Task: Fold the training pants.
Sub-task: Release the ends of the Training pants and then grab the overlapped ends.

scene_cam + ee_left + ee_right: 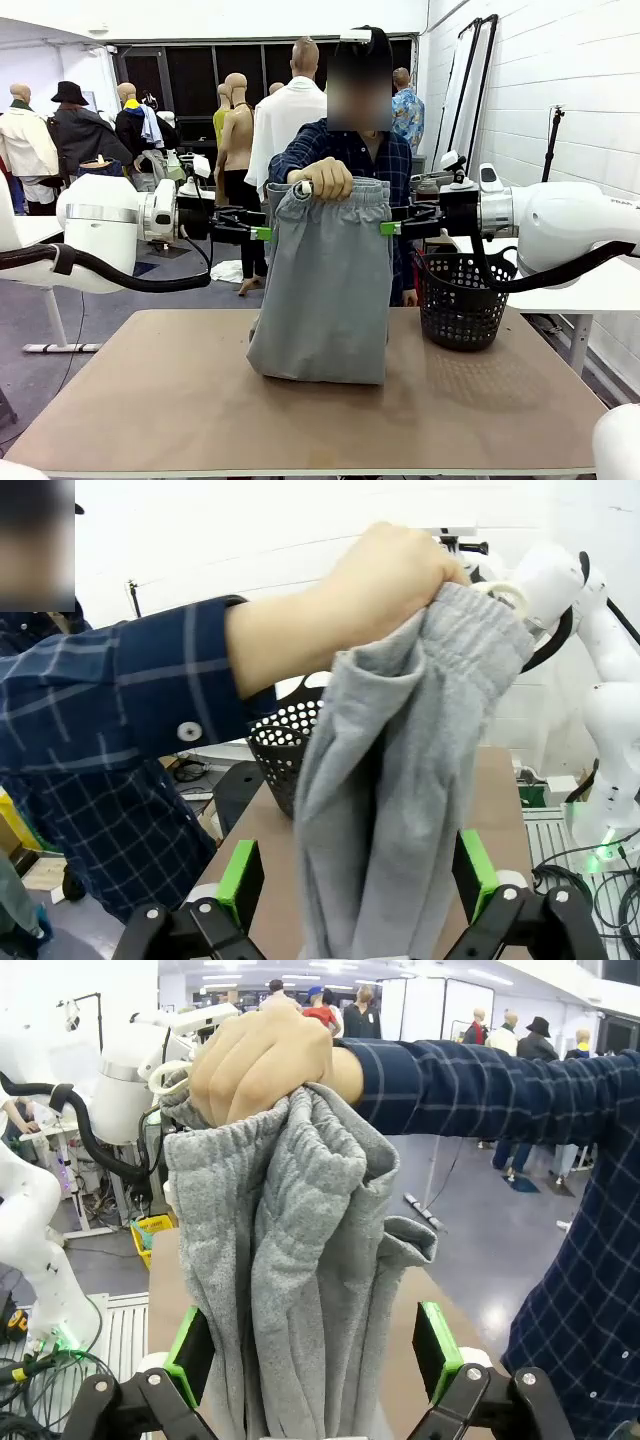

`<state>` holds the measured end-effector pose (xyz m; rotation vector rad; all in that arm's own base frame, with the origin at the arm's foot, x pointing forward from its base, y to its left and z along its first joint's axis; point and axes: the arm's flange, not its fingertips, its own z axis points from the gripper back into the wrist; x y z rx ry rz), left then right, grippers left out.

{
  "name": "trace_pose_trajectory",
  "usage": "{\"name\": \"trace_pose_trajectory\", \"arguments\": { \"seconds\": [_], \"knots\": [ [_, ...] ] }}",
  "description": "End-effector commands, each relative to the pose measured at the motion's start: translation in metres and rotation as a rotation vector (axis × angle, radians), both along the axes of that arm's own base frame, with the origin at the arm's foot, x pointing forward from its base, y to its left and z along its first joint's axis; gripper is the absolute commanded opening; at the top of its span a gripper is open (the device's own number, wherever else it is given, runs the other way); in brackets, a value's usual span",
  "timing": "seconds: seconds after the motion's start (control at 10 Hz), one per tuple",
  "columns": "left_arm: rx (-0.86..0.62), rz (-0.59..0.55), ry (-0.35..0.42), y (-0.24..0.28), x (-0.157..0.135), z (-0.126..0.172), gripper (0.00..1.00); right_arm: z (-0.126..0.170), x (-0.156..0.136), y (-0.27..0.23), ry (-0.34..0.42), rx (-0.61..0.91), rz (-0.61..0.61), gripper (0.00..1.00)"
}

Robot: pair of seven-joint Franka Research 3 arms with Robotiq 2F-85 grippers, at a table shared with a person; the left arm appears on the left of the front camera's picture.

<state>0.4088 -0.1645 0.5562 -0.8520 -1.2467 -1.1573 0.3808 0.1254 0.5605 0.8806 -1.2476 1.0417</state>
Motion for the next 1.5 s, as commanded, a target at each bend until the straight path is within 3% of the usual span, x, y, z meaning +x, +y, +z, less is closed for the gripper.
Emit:
{"name": "trace_pose_trajectory", "arguments": {
  "seconds": [0.0,0.6,1.4],
  "knots": [
    [-0.039,0.033,-0.026,-0.001,0.008,-0.002,1.0,-0.01,-0.015,0.007,0.011,0.001,-0.046,1.0],
    [-0.049,0.009,-0.013,-0.008,0.011,-0.008,1.0,-0.011,-0.019,-0.005,-0.014,-0.037,-0.136,1.0],
    [-0.046,-0.093,-0.007,-0.032,0.007,-0.006,1.0,-0.01,-0.012,-0.007,-0.005,-0.03,-0.126,1.0]
  ]
}}
